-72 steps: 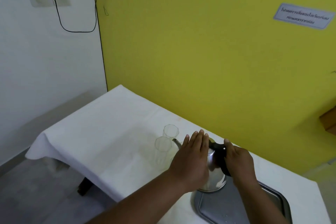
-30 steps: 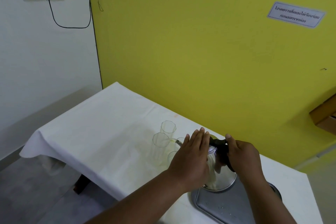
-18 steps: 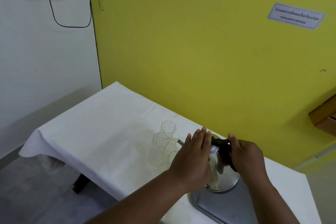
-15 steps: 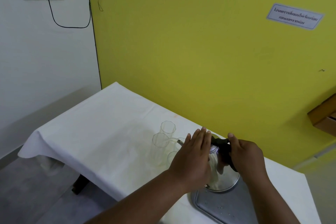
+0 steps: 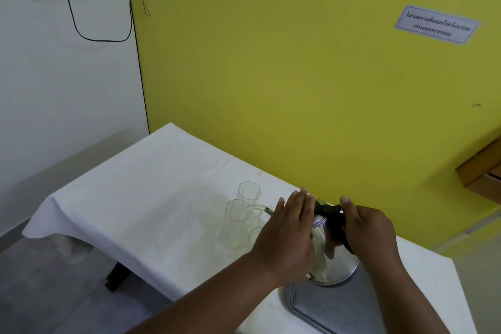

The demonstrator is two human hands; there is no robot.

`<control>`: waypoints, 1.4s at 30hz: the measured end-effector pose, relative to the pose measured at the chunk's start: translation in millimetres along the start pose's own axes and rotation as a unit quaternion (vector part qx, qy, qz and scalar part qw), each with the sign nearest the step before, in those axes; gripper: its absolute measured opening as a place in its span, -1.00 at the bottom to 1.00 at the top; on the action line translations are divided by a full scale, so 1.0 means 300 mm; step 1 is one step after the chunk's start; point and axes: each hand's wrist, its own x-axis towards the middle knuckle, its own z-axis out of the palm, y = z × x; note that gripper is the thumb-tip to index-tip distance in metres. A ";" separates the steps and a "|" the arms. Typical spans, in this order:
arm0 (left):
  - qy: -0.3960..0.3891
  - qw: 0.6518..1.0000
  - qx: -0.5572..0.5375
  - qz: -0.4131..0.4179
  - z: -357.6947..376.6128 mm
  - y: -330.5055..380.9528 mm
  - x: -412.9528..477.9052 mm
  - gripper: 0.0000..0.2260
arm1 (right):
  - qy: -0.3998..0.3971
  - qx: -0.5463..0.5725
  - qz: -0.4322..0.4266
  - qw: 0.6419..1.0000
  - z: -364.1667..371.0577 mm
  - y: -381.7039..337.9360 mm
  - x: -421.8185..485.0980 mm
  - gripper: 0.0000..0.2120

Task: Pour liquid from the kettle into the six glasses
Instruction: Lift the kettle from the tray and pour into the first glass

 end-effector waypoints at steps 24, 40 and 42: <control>-0.004 1.000 -0.005 -0.011 0.001 -0.018 0.002 -0.32 | 0.002 0.004 -0.005 1.000 0.008 -0.006 0.001 -0.43; -0.008 1.000 0.004 -0.005 0.006 -0.018 0.000 -0.33 | 0.005 0.000 -0.011 1.000 0.001 -0.004 -0.001 -0.42; -0.008 1.000 0.002 -0.007 0.006 -0.017 0.000 -0.33 | 0.005 0.005 -0.010 1.000 0.002 -0.004 -0.003 -0.43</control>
